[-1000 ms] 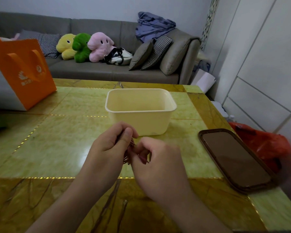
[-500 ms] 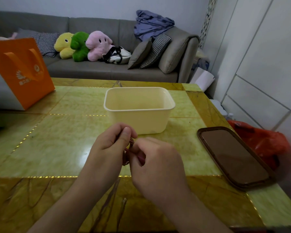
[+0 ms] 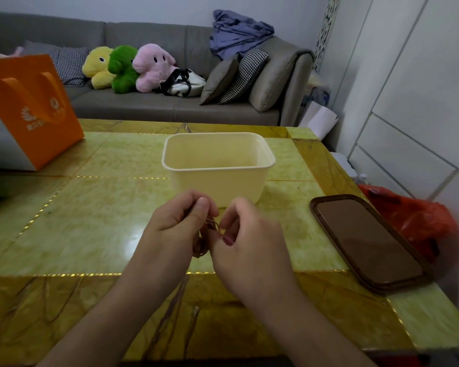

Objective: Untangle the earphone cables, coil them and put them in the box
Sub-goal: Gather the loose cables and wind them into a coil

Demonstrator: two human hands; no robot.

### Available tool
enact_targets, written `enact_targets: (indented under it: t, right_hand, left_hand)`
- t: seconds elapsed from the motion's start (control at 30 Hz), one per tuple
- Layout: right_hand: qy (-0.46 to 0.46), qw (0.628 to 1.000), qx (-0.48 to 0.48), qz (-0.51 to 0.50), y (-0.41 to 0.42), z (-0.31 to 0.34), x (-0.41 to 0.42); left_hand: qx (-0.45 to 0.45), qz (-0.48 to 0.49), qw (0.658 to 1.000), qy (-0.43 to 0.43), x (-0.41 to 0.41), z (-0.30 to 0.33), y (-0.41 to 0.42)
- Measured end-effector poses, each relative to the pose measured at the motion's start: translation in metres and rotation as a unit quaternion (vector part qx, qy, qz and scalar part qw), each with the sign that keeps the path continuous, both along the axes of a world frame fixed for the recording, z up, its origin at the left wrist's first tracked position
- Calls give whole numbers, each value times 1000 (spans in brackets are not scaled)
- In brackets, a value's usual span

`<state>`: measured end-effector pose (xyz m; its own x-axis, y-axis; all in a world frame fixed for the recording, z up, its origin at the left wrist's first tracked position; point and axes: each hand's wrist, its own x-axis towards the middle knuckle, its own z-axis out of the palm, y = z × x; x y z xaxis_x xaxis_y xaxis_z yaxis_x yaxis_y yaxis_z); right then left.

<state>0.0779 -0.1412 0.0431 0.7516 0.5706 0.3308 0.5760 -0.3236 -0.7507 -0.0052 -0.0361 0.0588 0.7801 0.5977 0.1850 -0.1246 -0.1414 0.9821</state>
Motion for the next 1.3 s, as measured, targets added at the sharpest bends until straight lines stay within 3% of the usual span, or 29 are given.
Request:
enact_targets:
  t: [0.17,0.27,0.37,0.47,0.53,0.67,1.03,1.3]
  right_hand:
    - [-44,998,-41,17,-2,2,4]
    - [-25,996,-81,34,-1,1,8]
    - [87,994,-26,58,-1,3,13]
    - [229,967,38,104,-4,7,17]
    - [305,940,73,132,-5,9,19]
    - [474,852,127,181,-5,13,23]
    - [453,868,160,120,-4,11,17]
    - [504,848,78,146,-6,13,22]
  left_hand:
    - [-15,-46,999,7,-1,0,-1]
    - [-29,-52,998,6,-1,0,0]
    - [-43,-42,998,2,-1,0,0]
    - [-37,-28,999,0,-1,2,-2]
    - [-19,-9,1000,7,0,2,-2]
    - [17,24,999,31,-2,0,1]
    - [39,53,997,51,2,-3,-4]
    - [21,-28,998,51,-5,-2,-2]
